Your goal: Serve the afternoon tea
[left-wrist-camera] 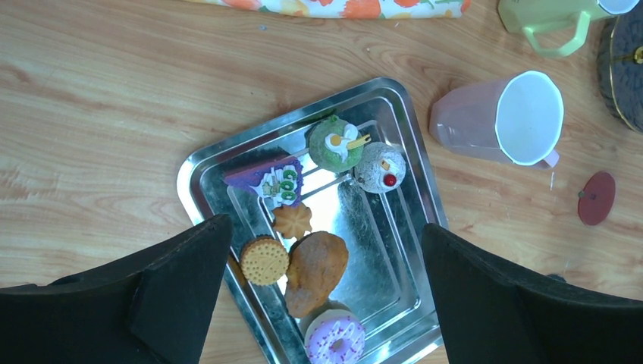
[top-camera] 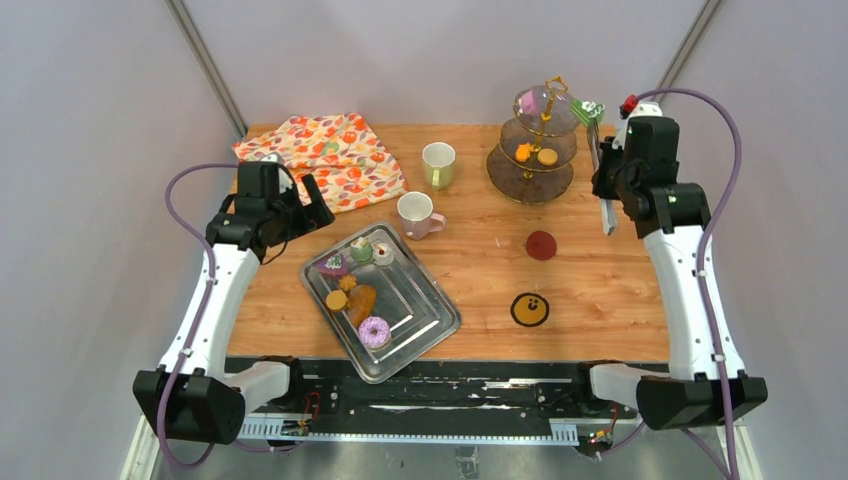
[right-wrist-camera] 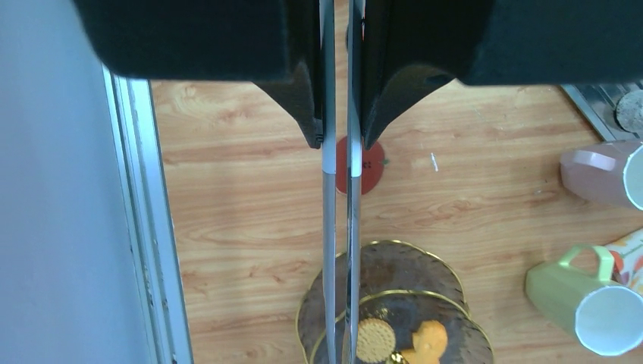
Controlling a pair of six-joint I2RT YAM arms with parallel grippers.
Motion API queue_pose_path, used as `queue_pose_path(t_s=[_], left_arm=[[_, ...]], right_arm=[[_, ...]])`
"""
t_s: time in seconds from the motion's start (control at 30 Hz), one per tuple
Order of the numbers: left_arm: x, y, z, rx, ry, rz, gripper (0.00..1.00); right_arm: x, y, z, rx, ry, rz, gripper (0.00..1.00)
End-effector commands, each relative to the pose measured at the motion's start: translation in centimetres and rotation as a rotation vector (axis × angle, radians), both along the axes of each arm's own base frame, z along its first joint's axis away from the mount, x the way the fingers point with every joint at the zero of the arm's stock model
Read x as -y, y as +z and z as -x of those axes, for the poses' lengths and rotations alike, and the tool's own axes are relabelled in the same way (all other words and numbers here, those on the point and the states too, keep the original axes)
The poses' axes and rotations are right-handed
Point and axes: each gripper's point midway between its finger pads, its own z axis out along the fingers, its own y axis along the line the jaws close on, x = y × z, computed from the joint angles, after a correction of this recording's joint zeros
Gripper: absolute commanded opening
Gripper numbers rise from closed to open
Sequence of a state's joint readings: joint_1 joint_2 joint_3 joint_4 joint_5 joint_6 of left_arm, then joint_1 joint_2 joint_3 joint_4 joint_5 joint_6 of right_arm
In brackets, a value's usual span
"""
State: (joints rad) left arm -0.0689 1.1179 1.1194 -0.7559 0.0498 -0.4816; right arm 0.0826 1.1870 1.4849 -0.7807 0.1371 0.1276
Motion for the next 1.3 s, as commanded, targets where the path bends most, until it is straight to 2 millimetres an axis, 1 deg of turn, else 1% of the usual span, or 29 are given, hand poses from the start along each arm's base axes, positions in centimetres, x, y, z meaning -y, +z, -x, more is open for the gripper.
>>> queue_pose_path(t_s=[0.0, 0.17, 0.3, 0.53, 0.7, 0.73, 0.8, 0.87, 1.0, 1.13, 1.2, 1.27], left_arm=[[0.3, 0.7, -0.8, 0.038, -0.02, -0.004, 1.0], [0.2, 0.4, -1.0, 0.03, -0.018, -0.008, 1.0], [0.1, 0.5, -1.0, 0.032, -0.017, -0.01, 1.0], [-0.1, 0.8, -1.0, 0.035, -0.013, -0.023, 1.0], [0.1, 0.9, -1.0, 0.033, -0.015, -0.013, 1.0], [0.1, 0.9, -1.0, 0.035, -0.014, -0.014, 1.0], [-0.1, 1.2, -0.9, 0.042, -0.008, -0.018, 1.0], [-0.2, 1.4, -0.9, 0.05, -0.002, -0.02, 1.0], [-0.2, 1.6, -0.8, 0.051, -0.002, -0.023, 1.0], [-0.5, 1.6, -0.6, 0.046, 0.005, -0.035, 1.0], [-0.5, 1.7, -0.6, 0.051, 0.004, -0.035, 1.0], [-0.5, 1.9, -0.5, 0.054, 0.005, -0.033, 1.0]], right_arm=[[-0.3, 3.6, -3.1, 0.117, 0.042, 0.005, 0.01], [-0.2, 3.5, -5.5, 0.088, 0.037, 0.013, 0.01], [-0.4, 2.9, -6.9, 0.072, 0.039, 0.01, 0.01], [-1.6, 2.0, -8.4, 0.046, 0.112, -0.004, 0.01], [-2.2, 0.6, -9.2, 0.002, 0.137, -0.02, 0.01], [-2.1, 0.4, -9.3, -0.004, 0.131, -0.02, 0.05], [-2.0, 0.2, -9.2, -0.01, 0.121, -0.017, 0.19], [-1.9, 0.4, -9.1, -0.004, 0.117, -0.015, 0.29], [-1.8, 1.0, -8.8, 0.013, 0.111, -0.015, 0.39], [-1.6, 2.0, -7.9, 0.044, 0.101, -0.013, 0.4], [-1.2, 2.7, -7.1, 0.065, 0.086, -0.005, 0.38], [-0.7, 3.9, -5.9, 0.099, 0.068, 0.005, 0.35]])
